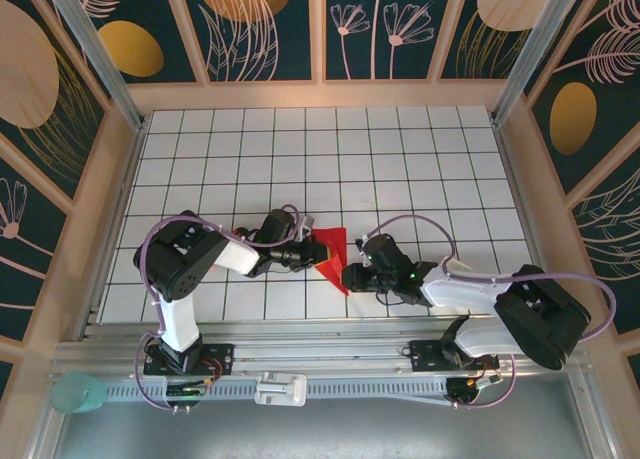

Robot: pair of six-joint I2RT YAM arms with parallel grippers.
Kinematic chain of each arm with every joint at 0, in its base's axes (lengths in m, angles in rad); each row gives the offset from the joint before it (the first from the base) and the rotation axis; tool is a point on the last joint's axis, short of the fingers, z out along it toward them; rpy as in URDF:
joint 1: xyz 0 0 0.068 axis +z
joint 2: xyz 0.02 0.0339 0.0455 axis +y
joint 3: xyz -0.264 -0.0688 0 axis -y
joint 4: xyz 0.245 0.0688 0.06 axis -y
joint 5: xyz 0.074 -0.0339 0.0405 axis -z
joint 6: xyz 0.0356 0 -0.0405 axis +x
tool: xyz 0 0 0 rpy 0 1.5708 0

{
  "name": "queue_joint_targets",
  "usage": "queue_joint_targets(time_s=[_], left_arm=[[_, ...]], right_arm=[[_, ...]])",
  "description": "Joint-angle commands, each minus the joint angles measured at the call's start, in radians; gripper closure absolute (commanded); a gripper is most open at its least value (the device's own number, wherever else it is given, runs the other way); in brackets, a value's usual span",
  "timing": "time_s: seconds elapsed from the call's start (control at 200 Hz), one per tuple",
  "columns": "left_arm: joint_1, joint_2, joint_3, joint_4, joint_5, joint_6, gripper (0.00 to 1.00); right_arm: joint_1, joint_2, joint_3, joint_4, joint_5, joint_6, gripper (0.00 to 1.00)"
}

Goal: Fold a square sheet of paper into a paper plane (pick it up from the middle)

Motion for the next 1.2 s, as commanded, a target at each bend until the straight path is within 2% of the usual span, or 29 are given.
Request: queue_joint_targets(time_s=[0.0,0.265,0.626,0.891,1.196], left_arm=[[0.000,0.026,-0.013,-0.055,-0.010,0.014,1.00],[0.000,0.031,-0.009,-0.055,-0.009,0.014,1.00],[0.000,0.038,-0.010,-0.052,-0.007,0.014,1.00],[0.000,0.035,-0.008,-0.053,-0.007,0.013,1.00],[-0.001,0.035,-0.010,-0.055,-0.008,0.014,1.00]], right_arm=[[-0.009,0.031,0.024,0.002,-0.015,-0.027,0.86],[-0.009,0.049,0.006,0.045,-0.031,-0.005,0.96],[0.008,0.096,-0.008,0.104,-0.060,0.025,0.99],[-0.004,0.055,-0.043,0.090,-0.047,0.022,0.97],[-0.040,-0.024,-0.043,0.062,-0.051,0.010,0.86]])
